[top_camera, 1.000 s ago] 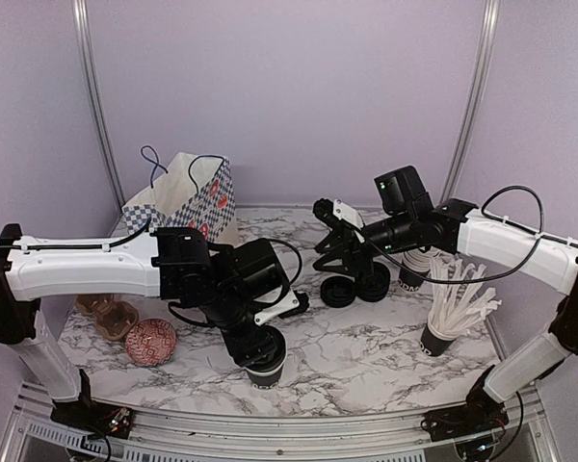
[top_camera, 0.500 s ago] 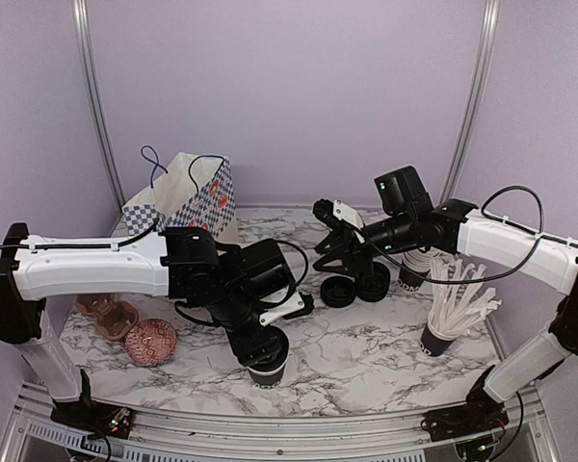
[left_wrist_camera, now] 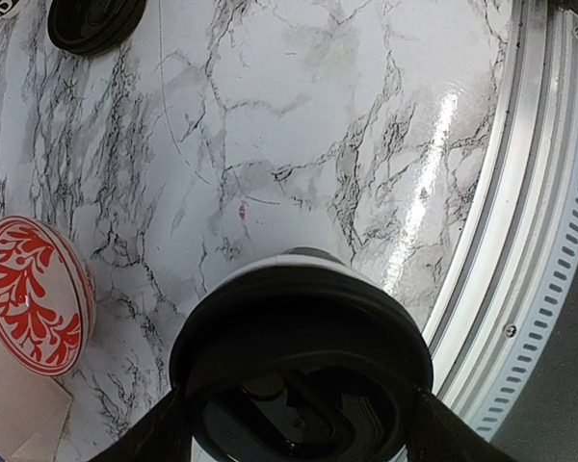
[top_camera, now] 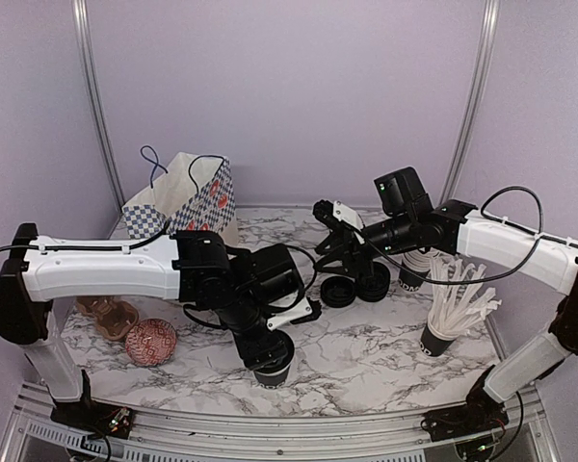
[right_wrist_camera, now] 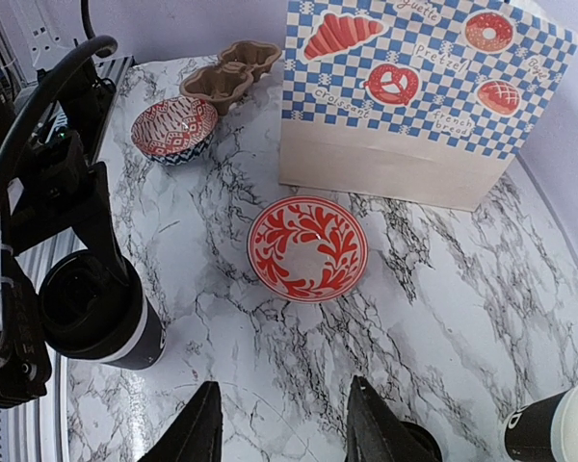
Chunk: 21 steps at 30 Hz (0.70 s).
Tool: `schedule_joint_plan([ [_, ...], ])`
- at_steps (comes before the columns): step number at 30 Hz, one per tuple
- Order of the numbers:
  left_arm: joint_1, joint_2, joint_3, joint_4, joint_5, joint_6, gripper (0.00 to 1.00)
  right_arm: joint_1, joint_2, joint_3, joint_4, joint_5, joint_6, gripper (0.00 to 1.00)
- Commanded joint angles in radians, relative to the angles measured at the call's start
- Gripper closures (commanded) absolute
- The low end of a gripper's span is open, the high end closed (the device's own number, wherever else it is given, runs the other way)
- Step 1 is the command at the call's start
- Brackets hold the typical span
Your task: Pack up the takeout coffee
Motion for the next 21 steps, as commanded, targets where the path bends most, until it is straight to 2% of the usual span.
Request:
schedule_joint_plan([
  [1,-0.012,0.03,0.031,-0.025,0.008,0.006,0.25,-0.006,-0.007,-0.001,0.02,-0.004,-0.007,0.58],
  [10,-0.037,0.03,0.056,-0.023,-0.056,-0.004,0.11,-0.007,-0.005,0.005,0.015,-0.008,-0.004,0.58],
  [12,-0.04,0.022,0.059,-0.021,-0.07,-0.003,0.02,-0.007,-0.006,0.012,0.01,-0.014,0.0,0.58],
  [21,-0.049,-0.064,0.037,-0.018,-0.167,-0.023,0.01,-0.007,0.007,0.112,-0.073,0.001,0.02,0.58],
])
